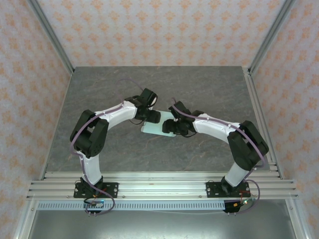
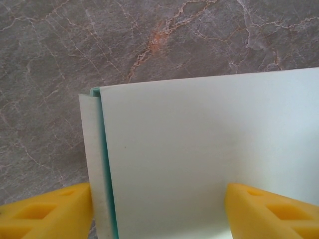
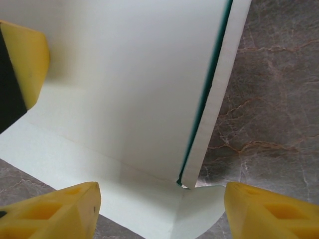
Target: Fold the paper box
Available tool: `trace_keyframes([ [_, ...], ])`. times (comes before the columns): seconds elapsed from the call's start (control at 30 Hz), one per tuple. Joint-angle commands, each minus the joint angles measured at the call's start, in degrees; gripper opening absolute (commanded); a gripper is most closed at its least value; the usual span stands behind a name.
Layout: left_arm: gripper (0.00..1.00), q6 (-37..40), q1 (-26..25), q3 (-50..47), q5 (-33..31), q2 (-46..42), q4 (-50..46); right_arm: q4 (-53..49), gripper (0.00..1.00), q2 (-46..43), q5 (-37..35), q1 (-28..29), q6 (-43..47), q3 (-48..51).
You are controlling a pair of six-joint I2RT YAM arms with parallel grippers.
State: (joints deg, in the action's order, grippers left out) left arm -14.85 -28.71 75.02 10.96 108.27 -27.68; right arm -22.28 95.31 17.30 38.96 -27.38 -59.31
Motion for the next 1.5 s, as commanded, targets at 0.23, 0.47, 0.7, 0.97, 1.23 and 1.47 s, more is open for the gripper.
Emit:
trace_keyframes([
  [0.23,0.88,-2.05,1.11,-5.32,2.45,-7.87,-0.88,0.31,0.73,-2.40,0.16,0.19,-0.71,2.16],
  [0.47,0.80,-7.05,4.56,-14.25,9.23,-14.23,5.91,1.18,0.74,-2.58,-0.12,1.17,1.05,2.33],
  [0.7,0.95,-7.65,4.98,-24.05,11.77,-19.88,11.10,1.10,0.78,-2.61,-1.91,1.84,1.94,2.69],
  [0.97,0.97,-5.66,3.72,-25.51,14.48,-18.52,13.18,1.86,0.78,-0.96,-1.13,1.91,0.49,2.03],
  [1.23,0.98,-1.78,1.75,-23.08,11.72,-15.59,11.72,2.26,0.76,-0.10,-0.54,2.09,-0.52,2.52],
  [1.47,0.95,-0.27,1.11,-22.90,13.06,-14.79,13.65,4.01,0.75,0.99,0.82,2.18,-0.85,2.48],
])
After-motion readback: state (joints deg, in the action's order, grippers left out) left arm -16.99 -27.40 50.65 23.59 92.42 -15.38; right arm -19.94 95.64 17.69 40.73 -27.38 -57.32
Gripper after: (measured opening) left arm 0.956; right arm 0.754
